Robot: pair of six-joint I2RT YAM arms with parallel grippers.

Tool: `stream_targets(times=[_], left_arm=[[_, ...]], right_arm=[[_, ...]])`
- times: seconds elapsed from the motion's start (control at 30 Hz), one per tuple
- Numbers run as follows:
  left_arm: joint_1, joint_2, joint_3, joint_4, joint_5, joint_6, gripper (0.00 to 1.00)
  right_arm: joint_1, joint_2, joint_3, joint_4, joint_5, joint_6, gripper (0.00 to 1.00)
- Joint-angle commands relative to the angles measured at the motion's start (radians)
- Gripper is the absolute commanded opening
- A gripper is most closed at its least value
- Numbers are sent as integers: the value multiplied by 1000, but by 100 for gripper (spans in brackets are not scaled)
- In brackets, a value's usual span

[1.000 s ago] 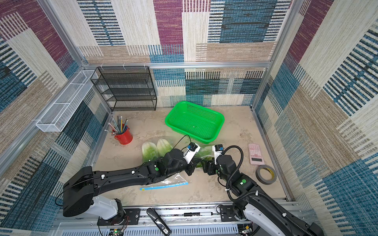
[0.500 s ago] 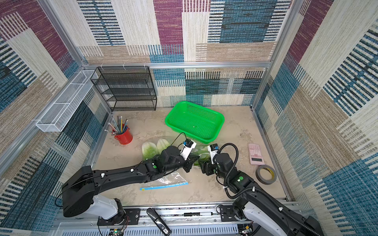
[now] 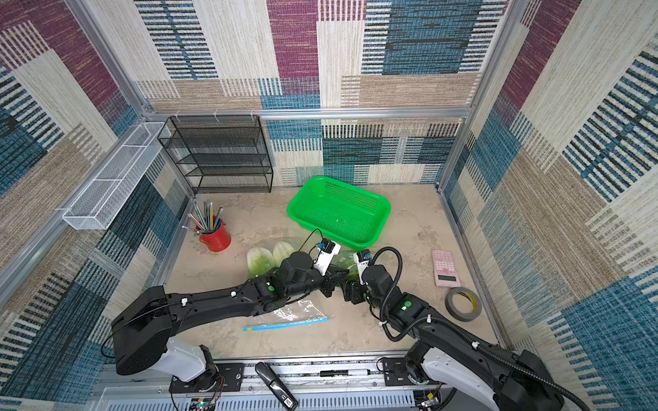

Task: Open the zip-top bag and take out the chinese cabbages
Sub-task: Pick up the Chinese cabbage from the zipper food storage bag.

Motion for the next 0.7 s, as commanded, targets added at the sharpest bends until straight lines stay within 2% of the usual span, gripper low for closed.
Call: stream_targets(times=[0.0,0.2,0.47,0.57,0.67], left_arm=[[5,-1,-6,67,26,-57,0],[9,-6,-33,93,30,-81,0],[21,-21,-58,104,24,-88,0],[22,-17,-58,110,29,-94,0],[22,-16,-63,119,32,-101,0]], right_arm=[[1,21,9,17,126,57,80],[1,106,38,46,162,78,73],[0,132,50,76,163,37,72],[-5,153,46,101,193,42,65],[-17,193,53,122,188,35,65]])
